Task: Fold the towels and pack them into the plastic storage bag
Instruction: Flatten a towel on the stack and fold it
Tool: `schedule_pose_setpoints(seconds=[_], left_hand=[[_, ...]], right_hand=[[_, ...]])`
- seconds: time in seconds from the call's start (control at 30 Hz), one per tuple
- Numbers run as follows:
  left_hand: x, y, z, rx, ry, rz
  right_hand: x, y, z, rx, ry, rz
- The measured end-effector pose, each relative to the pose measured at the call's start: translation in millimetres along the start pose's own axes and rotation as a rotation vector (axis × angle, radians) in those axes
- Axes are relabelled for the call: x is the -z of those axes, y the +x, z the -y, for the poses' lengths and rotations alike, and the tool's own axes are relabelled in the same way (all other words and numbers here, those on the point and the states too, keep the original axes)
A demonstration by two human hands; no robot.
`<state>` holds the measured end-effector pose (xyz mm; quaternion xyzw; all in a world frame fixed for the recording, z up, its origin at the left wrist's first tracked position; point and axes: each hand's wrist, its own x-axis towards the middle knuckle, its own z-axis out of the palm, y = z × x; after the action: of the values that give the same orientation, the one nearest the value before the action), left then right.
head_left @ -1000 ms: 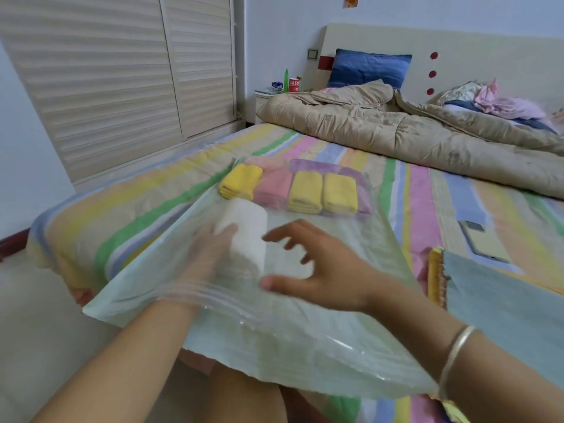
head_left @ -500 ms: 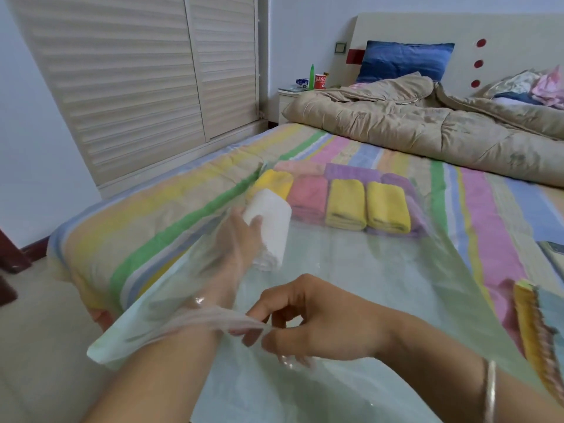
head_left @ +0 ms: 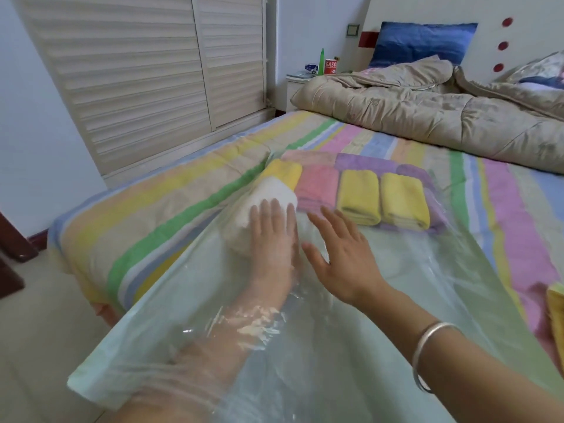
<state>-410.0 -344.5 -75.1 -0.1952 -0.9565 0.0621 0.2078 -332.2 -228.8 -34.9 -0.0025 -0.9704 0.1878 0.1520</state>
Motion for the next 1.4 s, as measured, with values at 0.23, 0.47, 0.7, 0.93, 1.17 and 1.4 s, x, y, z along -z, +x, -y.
schedule_pose_setpoints(seconds=[0.23, 0.47, 0.7, 0.93, 1.17, 1.4], left_hand=[[1.6, 49.6, -9.4, 0.266, -0.041, 0.220], [-23.9, 66.4, 9.4, 0.174, 0.135, 0.137], [-42.7, 76.4, 17.5, 0.146, 0.123, 0.135], [-36.1, 62.3, 29.6, 0.193, -0.238, 0.178], [9.2, -82.8, 2.0, 0.082, -0.458, 0.083], [157.0, -233.1, -70.8, -0.209, -0.322, 0.633]], right_hand=[[-23.0, -3.9, -12.9, -0.184, -0.092, 0.289], [-32.1, -12.2, -17.6, -0.184, -0.123, 0.313], [-38.1, -19.0, -22.4, -0.165, -0.145, 0.275], [-35.2, -16.1, -25.3, -0.150, -0.037, 0.277], [12.5, -60.7, -21.7, -0.130, 0.159, 0.180], [95.7, -159.7, -57.6, -0.249, 0.084, 0.079]])
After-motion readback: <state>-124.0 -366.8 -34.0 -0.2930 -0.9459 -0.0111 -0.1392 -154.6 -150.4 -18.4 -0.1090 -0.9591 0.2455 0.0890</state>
